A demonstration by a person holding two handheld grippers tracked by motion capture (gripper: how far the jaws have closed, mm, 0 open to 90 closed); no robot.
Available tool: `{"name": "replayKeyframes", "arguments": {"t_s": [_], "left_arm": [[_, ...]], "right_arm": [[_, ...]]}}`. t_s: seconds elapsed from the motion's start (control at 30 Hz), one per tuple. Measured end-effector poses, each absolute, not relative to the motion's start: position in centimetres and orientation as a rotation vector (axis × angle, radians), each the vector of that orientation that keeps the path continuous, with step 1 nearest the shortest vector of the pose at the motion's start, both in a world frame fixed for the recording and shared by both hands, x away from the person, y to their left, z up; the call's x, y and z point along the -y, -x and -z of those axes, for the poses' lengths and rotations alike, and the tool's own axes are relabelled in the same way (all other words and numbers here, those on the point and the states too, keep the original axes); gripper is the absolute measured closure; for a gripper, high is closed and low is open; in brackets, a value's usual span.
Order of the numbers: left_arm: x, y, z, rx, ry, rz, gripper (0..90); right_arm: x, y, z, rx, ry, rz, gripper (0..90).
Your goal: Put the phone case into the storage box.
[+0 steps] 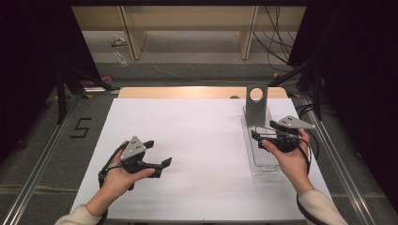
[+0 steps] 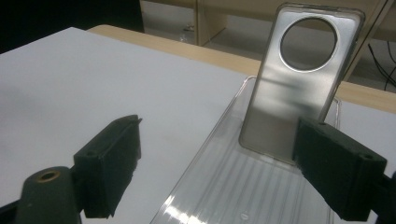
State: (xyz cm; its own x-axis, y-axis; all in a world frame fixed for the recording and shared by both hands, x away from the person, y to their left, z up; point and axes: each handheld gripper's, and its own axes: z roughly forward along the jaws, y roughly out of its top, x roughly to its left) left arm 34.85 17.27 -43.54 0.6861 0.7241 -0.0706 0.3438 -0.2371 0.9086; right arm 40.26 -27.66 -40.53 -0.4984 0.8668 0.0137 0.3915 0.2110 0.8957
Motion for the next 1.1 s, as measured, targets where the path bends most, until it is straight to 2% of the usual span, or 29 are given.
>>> {"name": "replayKeyframes", "arguments": {"t_s": [1.1], "left_arm": [[-17.5, -34.9, 43.5, -0.85, -1.839, -0.465, 8.2]], "right_arm": [[28.4, -37.1, 42.0, -2.033, -1.077, -1.331, 16.4]]}}
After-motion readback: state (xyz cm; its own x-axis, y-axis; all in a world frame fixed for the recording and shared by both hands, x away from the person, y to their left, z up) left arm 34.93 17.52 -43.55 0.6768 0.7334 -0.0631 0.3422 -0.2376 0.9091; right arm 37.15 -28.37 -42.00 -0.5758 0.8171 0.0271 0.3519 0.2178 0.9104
